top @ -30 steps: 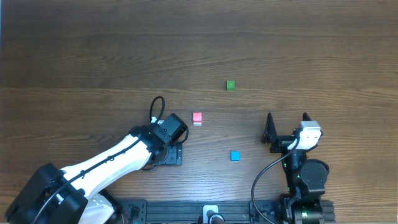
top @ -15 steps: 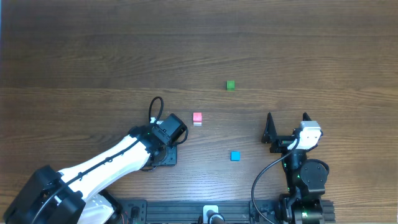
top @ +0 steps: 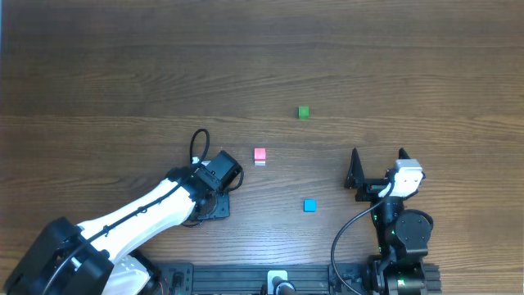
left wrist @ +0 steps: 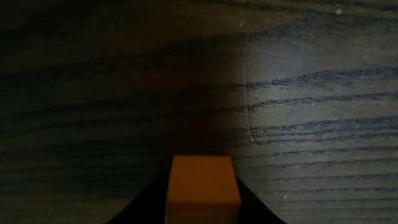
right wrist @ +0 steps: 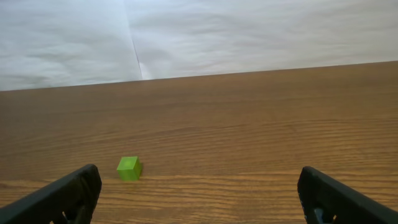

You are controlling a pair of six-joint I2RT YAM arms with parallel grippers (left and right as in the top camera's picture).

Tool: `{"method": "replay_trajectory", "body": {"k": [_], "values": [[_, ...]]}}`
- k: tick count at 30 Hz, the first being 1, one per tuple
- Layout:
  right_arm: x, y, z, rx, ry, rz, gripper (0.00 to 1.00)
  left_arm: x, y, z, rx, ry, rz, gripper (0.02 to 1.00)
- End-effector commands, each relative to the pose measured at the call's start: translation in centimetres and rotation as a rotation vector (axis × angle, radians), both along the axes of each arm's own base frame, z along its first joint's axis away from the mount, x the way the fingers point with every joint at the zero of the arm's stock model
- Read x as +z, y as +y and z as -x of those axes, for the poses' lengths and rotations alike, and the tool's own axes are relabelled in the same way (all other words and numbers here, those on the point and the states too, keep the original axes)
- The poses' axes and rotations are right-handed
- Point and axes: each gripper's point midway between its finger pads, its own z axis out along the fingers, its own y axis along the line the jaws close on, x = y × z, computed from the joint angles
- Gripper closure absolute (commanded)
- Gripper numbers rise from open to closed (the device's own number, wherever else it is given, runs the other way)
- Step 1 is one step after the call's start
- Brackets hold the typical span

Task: Stack Cubes

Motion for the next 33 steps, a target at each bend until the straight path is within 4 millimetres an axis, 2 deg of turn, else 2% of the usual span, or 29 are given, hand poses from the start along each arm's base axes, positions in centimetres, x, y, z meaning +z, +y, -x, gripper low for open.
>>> {"method": "replay_trajectory", "body": {"k": [1, 12, 16, 19, 23, 28, 30, 33], "values": [[-0.2, 0.0, 0.0, 0.003, 0.000, 0.002, 0.007, 0.1, 0.2, 0.0, 0.020, -0.005, 0.005, 0.704], [-0.2, 0.0, 0.0, 0.003, 0.000, 0.001, 0.009, 0.1, 0.1, -0.1, 0.019, -0.011, 0.009, 0.801], [-0.2, 0.0, 0.0, 0.003, 0.000, 0.001, 0.007, 0.8, -0.7, -1.1, 0.015, -0.036, 0.029, 0.803], [-0.2, 0.0, 0.0, 0.003, 0.000, 0.001, 0.009, 2.4, -1.5, -2.6, 0.018, -0.074, 0.032, 0.831], [-0.2, 0.0, 0.0, 0.003, 0.000, 0.002, 0.007, 5.5, -3.1, -5.4, 0.021, -0.107, 0.019, 0.873], [-0.2, 0.0, 0.0, 0.003, 0.000, 0.001, 0.009, 9.3, -6.2, -9.7, 0.004, -0.144, 0.017, 0.890], [-0.2, 0.0, 0.0, 0.003, 0.000, 0.001, 0.007, 10.3, -7.6, -11.3, -0.006, -0.153, 0.024, 0.890], [-0.2, 0.0, 0.0, 0.003, 0.000, 0.002, 0.007, 10.6, -9.3, -12.8, -0.011, -0.146, 0.033, 0.904]]}}
